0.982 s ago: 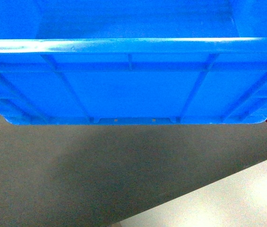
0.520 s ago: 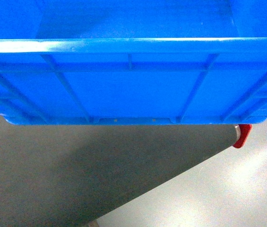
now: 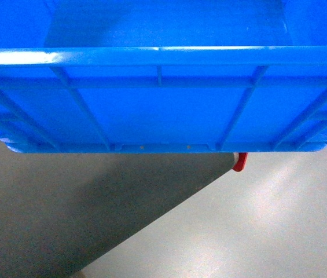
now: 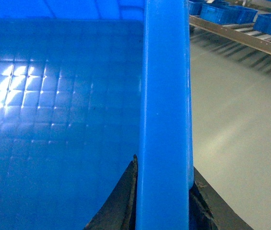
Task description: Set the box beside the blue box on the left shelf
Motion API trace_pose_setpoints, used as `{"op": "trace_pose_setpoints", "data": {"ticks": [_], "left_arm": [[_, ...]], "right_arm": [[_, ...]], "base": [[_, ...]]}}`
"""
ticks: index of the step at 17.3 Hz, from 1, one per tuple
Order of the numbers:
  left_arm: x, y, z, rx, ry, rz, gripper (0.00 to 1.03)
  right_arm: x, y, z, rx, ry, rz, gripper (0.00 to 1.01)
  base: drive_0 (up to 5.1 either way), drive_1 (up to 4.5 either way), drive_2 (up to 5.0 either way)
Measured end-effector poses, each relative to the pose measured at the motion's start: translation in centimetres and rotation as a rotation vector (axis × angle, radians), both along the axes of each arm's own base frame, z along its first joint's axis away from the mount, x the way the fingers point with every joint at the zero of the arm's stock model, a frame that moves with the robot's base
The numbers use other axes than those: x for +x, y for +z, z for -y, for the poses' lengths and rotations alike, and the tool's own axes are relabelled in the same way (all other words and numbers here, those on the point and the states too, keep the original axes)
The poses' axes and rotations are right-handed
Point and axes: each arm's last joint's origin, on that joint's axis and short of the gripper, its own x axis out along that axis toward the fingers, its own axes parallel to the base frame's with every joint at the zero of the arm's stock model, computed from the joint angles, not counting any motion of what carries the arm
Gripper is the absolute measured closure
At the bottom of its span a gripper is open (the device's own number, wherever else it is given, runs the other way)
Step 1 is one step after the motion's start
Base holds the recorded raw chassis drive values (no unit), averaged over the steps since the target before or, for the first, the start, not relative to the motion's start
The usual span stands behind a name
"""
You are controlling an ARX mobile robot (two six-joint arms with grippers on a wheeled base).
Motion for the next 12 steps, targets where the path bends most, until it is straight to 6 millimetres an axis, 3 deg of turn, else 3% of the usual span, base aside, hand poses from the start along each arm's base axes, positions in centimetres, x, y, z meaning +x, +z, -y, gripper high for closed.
{"op": "trace_pose_setpoints", "data": {"ticks": [12], "left_arm": [[0.0, 0.0, 0.0, 0.0, 0.0, 0.0, 0.84]], "right_arm": [[0.0, 0.0, 0.0, 0.0, 0.0, 0.0, 0.8]], "base": [[-1.5, -1.49, -1.5]]}}
